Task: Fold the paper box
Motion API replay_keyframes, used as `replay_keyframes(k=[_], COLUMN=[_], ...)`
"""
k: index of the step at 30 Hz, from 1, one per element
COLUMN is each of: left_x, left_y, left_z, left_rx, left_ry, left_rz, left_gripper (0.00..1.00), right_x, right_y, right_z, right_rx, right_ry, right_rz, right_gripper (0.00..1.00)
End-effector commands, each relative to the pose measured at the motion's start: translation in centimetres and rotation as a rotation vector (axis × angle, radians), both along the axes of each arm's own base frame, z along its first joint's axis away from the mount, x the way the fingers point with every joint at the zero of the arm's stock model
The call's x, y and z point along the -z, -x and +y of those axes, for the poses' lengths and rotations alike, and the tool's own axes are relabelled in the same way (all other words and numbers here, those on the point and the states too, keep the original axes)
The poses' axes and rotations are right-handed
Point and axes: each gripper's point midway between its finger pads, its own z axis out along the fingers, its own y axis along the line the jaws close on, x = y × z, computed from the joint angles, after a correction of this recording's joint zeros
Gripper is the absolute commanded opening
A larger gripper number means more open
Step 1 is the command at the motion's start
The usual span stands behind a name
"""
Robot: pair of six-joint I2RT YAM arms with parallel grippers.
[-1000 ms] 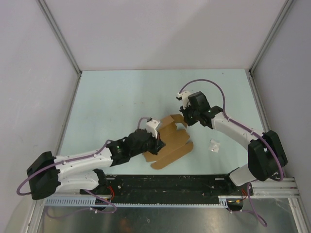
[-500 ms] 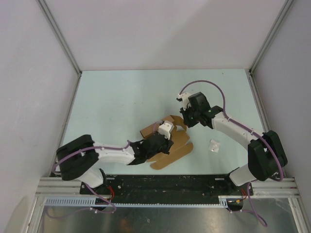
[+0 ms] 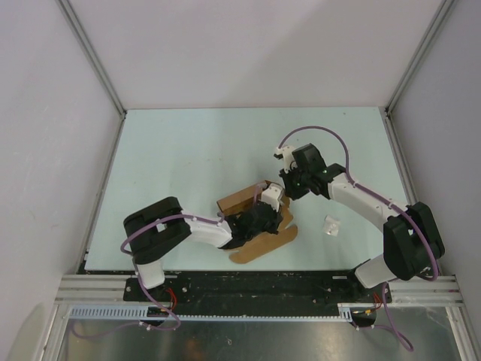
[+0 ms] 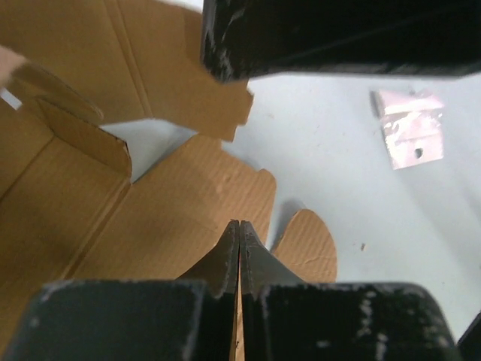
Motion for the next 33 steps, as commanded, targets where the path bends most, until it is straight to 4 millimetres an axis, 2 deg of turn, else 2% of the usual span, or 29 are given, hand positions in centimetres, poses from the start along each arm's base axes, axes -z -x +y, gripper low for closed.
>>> replay_keyframes(k=[1, 10, 16, 24, 28, 33], left_x=[-0.1, 1.9, 2.3, 2.1, 1.4, -1.2], left_y=[0.0, 0.1, 0.3, 0.3, 0.2, 0.4], left_z=[-1.2, -0.7, -0.7, -0.8, -0.9, -0.9], left_rx=[-0.012, -0.029, -0.025, -0.019, -0.012, 0.004], left_ry=[0.05, 0.013, 0.007, 0.009, 0.017, 0.057], left_rz=[0.027, 0.05, 0.055, 0.053, 0.043, 0.015], left_gripper=[0.0, 0.0, 0.0, 0.0, 0.0, 0.0], right_x=[-2.5, -2.8, -3.1, -2.5, -1.9, -1.2], right_y=[-0.8, -0.5, 0.2, 1.0, 1.5, 1.6], right_z=[0.5, 0.7, 1.1, 1.0, 1.0, 0.8], right_rx=[-0.004, -0.008, -0.005, 0.001, 0.0, 0.014], right_ry=[-0.046, -0.067, -0.098, -0.077, -0.056, -0.039], right_rz=[-0.045, -0.036, -0.01, 0.028, 0.046, 0.052], right_gripper=[0.0, 0.0, 0.0, 0.0, 0.0, 0.0])
